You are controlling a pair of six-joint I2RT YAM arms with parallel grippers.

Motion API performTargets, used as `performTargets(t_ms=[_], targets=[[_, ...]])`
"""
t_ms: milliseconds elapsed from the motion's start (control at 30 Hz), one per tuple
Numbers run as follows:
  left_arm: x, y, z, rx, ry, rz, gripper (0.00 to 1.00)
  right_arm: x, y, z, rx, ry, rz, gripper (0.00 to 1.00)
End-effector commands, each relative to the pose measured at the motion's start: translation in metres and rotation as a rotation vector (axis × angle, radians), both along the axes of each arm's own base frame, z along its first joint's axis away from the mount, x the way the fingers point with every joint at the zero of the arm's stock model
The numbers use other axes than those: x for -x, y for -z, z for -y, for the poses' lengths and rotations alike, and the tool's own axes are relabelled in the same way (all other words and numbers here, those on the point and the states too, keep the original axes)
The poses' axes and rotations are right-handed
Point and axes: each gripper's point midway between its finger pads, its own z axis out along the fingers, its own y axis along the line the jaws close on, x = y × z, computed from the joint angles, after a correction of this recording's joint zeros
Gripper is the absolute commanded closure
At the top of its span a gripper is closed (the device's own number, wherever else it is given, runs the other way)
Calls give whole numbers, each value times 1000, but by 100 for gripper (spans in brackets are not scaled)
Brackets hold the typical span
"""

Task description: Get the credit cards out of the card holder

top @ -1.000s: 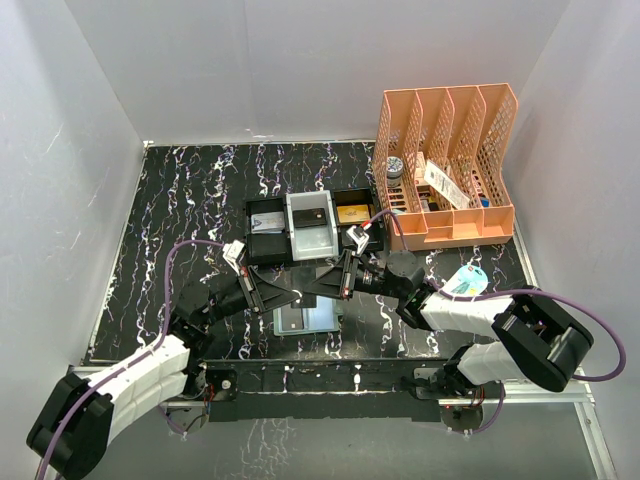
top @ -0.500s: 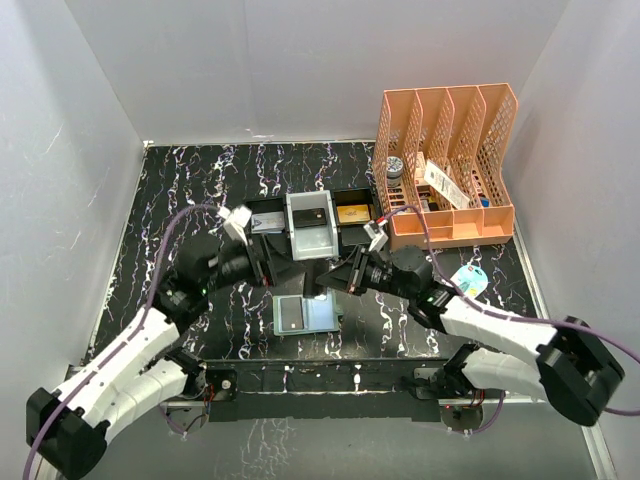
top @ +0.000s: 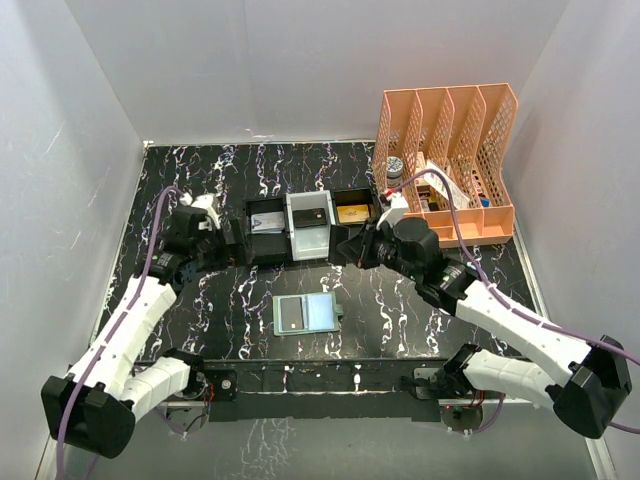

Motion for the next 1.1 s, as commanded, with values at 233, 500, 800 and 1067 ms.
performTargets(t_ms=[233,500,800,1067], targets=[[3,10,-72,-179,-231,92,1,-46,-40,-22,542,-109,612,100],[3,19,-82,-221,-277,47,1,-83,-28,-34,950,-218,938,100],[4,24,-102,-315,-369,-7,1,-128,26,-83,1081,-360,917,100],[5,14,-101,-289,-372,51,1,-167,54,-76,1168,-327,857,100]])
